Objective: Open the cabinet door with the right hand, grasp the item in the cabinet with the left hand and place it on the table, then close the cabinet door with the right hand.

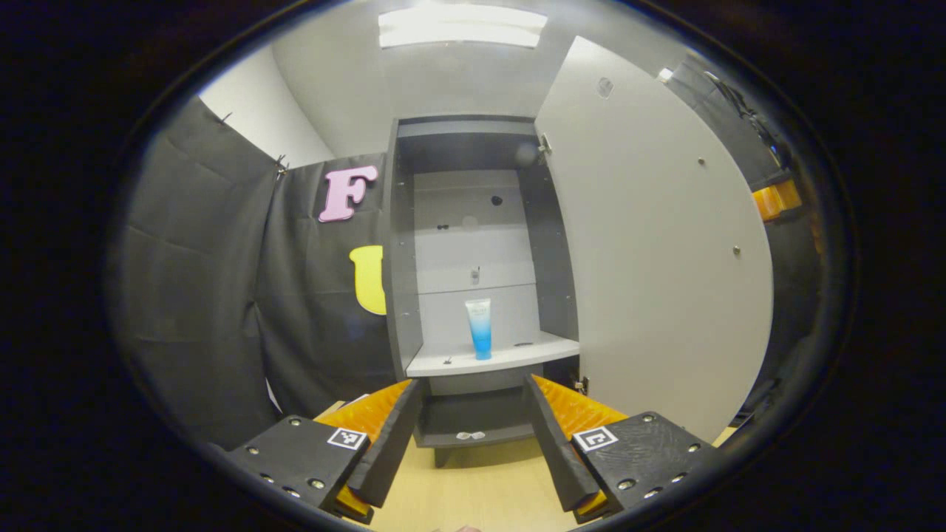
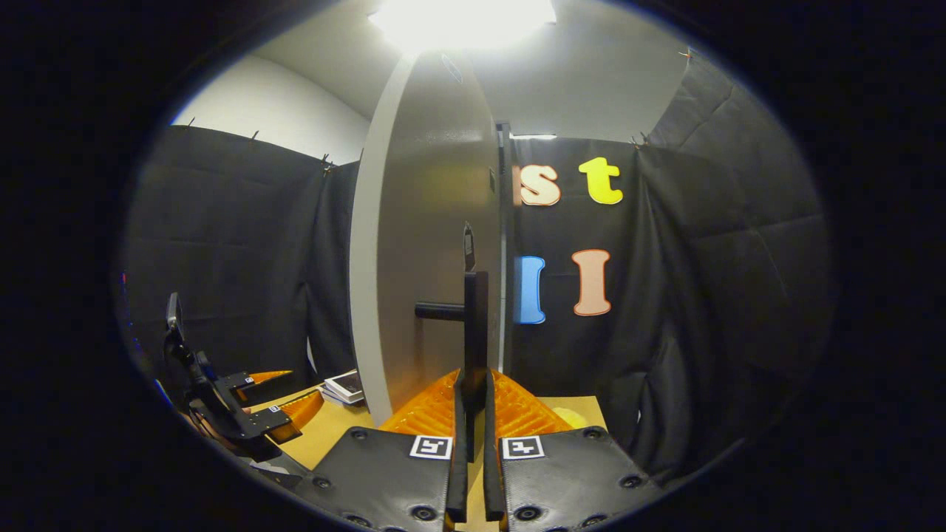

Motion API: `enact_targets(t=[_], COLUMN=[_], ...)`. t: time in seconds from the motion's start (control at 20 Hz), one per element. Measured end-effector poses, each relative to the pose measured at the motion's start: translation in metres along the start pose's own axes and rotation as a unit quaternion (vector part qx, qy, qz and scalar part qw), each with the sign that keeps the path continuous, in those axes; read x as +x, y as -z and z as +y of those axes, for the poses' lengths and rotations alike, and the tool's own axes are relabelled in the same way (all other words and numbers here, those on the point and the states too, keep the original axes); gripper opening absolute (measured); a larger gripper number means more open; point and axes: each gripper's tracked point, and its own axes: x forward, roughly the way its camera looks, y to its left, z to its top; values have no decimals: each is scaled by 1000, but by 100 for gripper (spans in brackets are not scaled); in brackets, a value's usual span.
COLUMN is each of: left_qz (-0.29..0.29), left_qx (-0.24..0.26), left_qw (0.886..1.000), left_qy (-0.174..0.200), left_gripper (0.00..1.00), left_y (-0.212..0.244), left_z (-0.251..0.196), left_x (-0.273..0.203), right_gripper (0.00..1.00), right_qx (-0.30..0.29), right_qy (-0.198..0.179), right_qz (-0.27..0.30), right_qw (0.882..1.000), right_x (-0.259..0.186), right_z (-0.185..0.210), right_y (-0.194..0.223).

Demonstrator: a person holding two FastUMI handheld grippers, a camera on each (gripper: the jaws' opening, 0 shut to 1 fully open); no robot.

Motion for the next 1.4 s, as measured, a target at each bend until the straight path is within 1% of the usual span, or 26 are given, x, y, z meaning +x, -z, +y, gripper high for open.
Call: enact_targets(t=[0.05,0.15,0.2,0.25,0.3,0.35,0.4,0.45,0.5,0.55,0.6,0.65,0.7,0.75,0.8,0.85,0.9,0.95,1.0,1.2,1.25,1.3,1.35,1.4], left_qz=[1,3,3,5,8,10,10,11,14,18,20,18,16,13,10,10,7,5,2,-6,-5,-5,-5,-4], left_qx=[0,1,2,4,4,3,1,-2,-8,-14,-19,-23,-25,-26,-27,-26,-24,-22,-20,-21,-22,-23,-23,-23], left_qw=[1000,1000,1000,1000,1000,1000,1000,1000,1000,999,999,999,999,999,999,999,999,999,999,999,999,999,999,999], left_qy=[-1,-6,-10,-13,-15,-17,-19,-20,-22,-24,-26,-30,-33,-36,-39,-42,-45,-48,-50,-45,-43,-42,-39,-37], left_gripper=[84,84,86,86,83,86,86,86,84,84,86,86,84,86,84,84,88,86,86,86,86,84,86,86], left_y=[0,1,1,1,2,2,2,1,1,2,1,-3,-8,-13,-17,-21,-25,-30,-34,-42,-42,-43,-43,-41], left_z=[-2,-5,-7,-9,-11,-12,-14,-17,-20,-23,-24,-25,-24,-22,-20,-17,-14,-10,-6,-2,-2,-1,-1,-2], left_x=[-1,0,1,2,3,5,7,10,14,19,24,29,37,43,51,59,66,75,84,131,144,157,170,182], right_gripper=[11,8,10,10,15,16,17,19,22,25,40,37,36,37,45,67,88,99,96,96,92,96,92,92], right_qx=[2,16,16,10,-3,-12,-15,-11,-3,8,15,11,6,4,4,5,5,6,10,31,35,38,38,36], right_qy=[2,-21,-27,-32,-29,-26,-28,-27,-31,-42,-39,-22,-7,9,22,37,54,71,87,140,156,166,175,187], right_qz=[0,-4,-6,-6,-11,-19,-24,-30,-34,-34,-36,-37,-34,-29,-23,-20,-20,-20,-19,-6,-3,-1,3,7], right_qw=[1000,1000,999,999,1000,999,999,999,999,999,998,999,999,1000,999,999,998,997,996,990,987,985,984,982], right_x=[1,2,3,-1,-3,-8,-17,-22,-28,-39,-40,-42,-45,-42,-43,-43,-46,-47,-47,-43,-43,-44,-40,-39], right_z=[-4,4,7,5,2,-2,-4,-5,-8,-7,-11,-23,-38,-51,-59,-67,-77,-85,-93,-118,-124,-129,-131,-136], right_y=[0,-1,-2,-3,-6,-10,-13,-13,-11,-8,-8,-7,-5,0,8,13,17,21,24,40,43,45,47,48])
